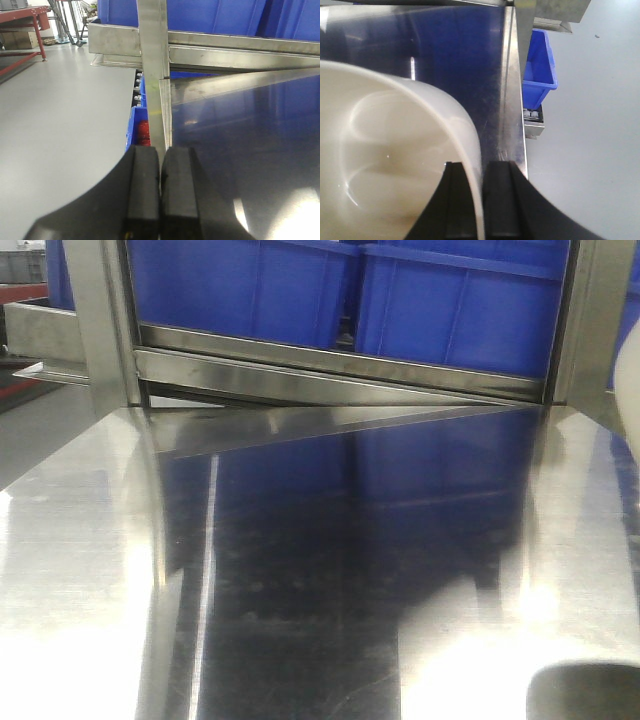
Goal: Move white bin to right shelf second layer
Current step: 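Lift the white bin off the table with the right gripper, then drive the base away from the table holding the bin in the right gripper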
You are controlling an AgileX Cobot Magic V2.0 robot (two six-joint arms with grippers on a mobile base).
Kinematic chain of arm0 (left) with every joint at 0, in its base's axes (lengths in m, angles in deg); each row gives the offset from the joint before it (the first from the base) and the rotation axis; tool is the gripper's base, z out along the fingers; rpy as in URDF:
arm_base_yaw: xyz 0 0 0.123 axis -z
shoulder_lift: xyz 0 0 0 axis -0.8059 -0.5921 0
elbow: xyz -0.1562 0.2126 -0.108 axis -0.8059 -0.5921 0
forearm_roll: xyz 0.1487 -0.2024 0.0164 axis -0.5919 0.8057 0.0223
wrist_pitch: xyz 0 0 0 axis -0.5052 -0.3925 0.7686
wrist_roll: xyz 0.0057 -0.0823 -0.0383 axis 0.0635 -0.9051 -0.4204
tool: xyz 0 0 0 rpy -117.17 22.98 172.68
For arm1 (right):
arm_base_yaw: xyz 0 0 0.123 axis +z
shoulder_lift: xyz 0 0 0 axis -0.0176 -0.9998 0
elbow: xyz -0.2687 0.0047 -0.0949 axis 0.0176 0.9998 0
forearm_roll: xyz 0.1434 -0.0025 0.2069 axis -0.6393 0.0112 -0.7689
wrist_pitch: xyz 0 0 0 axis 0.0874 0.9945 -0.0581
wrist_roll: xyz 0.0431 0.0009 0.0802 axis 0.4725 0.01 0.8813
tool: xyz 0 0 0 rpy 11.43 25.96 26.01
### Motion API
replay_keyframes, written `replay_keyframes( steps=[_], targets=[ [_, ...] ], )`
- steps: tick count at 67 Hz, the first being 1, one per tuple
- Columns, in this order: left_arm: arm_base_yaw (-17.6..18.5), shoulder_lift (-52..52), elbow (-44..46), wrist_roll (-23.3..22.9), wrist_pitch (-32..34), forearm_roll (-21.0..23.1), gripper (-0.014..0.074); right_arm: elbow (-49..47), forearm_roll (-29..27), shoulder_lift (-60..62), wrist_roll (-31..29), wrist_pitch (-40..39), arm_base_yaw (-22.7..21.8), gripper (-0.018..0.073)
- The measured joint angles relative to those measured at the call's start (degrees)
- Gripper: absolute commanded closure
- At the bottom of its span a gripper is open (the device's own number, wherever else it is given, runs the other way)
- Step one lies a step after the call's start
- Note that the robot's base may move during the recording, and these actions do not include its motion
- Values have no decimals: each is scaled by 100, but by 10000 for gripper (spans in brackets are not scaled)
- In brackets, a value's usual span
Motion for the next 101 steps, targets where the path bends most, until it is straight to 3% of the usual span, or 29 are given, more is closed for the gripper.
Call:
replay_keyframes(
  steps=[101],
  targets=[
    [0, 0, 0, 0, 0, 0, 512, 0, -5, 3, 0, -1, 0, 510]
  ],
)
